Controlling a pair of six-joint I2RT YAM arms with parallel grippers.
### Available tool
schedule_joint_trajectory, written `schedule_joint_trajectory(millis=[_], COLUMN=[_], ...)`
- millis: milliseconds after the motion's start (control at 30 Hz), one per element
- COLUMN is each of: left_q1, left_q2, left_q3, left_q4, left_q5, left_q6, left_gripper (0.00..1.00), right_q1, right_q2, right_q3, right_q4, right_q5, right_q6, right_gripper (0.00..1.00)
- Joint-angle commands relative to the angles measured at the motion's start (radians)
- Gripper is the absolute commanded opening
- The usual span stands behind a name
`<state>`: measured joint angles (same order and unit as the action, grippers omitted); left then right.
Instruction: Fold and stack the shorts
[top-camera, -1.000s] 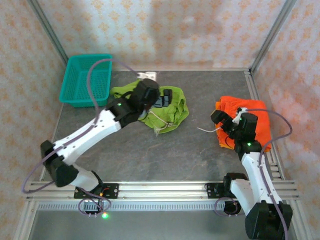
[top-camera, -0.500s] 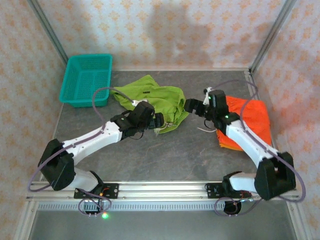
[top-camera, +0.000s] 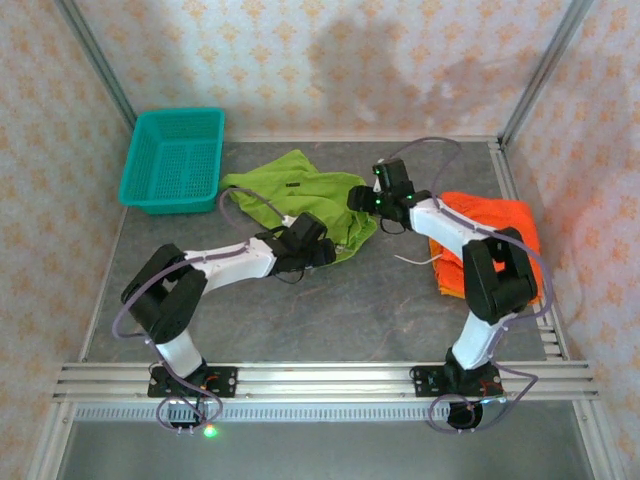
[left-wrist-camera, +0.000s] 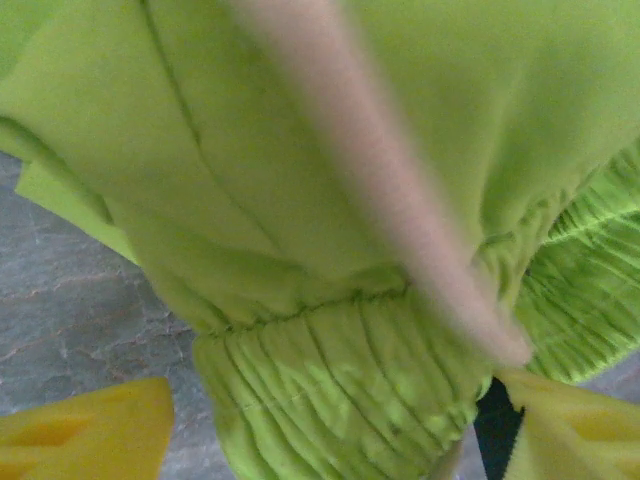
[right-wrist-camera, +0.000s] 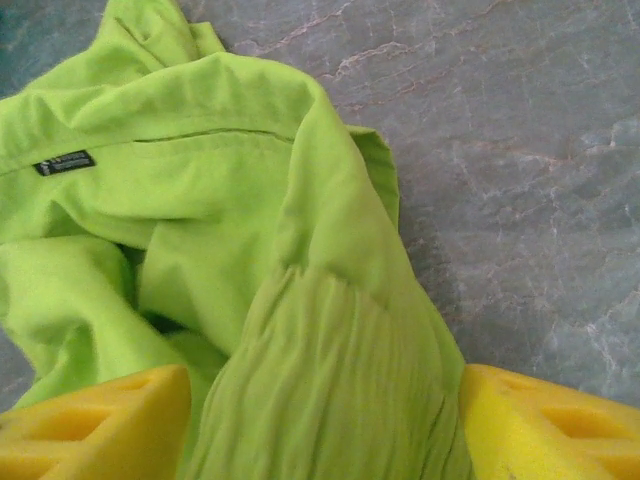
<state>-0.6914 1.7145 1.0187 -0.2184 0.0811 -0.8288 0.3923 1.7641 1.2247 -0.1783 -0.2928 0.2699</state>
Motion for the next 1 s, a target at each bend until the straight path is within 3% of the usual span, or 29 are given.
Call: schedule_joint_trajectory(millis=[0,67,167,267,367,533,633,767,967], left_q1=[0.017,0.023,0.026,0.027,0.027,0.007,-0.057,-0.194,-0.402], left_q2=[0.008,-0.021,-0.109,-0.215,-0.328,-0.501,-0.542,-0.513,-0.366], left_q3=[0.048,0.052,0.072,0.135,0.207,0.337,0.448,0.531,0.428], left_q4=[-0.004,-0.023,-0.074,-0.176,-0.270,-0.355,-0.412,-0.444,-0.303], left_q5=[-0.046,-0.076,-0.144,-0.230,-0.295,-0.357,-0.442,-0.538,-0.548], left_q6=[-0.001,0.005,0.034,0.090,0.139,0.244,0.347,0.398,0.285], left_gripper=[0.57,0.43,0.27,0.14,0.05,0.03,0.02,0.03,0.10], right_q1=[0.001,-0.001,-0.002,-0.008,-0.020,-0.055,-0.075,-0.092,-0.136], right_q2=[0.036,0.051,0.063,0.070,0.080,0.107,0.154,0.241,0.287], right_q3=[0.064,0.093,0.142,0.215,0.310,0.491,0.625,0.787,0.802], right_q4=[-0.033,-0.042,-0.051,-0.060,-0.078,-0.102,-0.126,-0.191,-0.224], right_q5=[0.060,0.053,0.058,0.069,0.072,0.037,-0.012,-0.052,-0.085], right_q6=[-0.018,-0.021,-0.023,-0.034,-0.056,-0.066,-0.045,-0.026,-0.025], right_gripper=[0.48,0.29,0.09,0.02,0.00,0.00,0.00,0.00,0.00])
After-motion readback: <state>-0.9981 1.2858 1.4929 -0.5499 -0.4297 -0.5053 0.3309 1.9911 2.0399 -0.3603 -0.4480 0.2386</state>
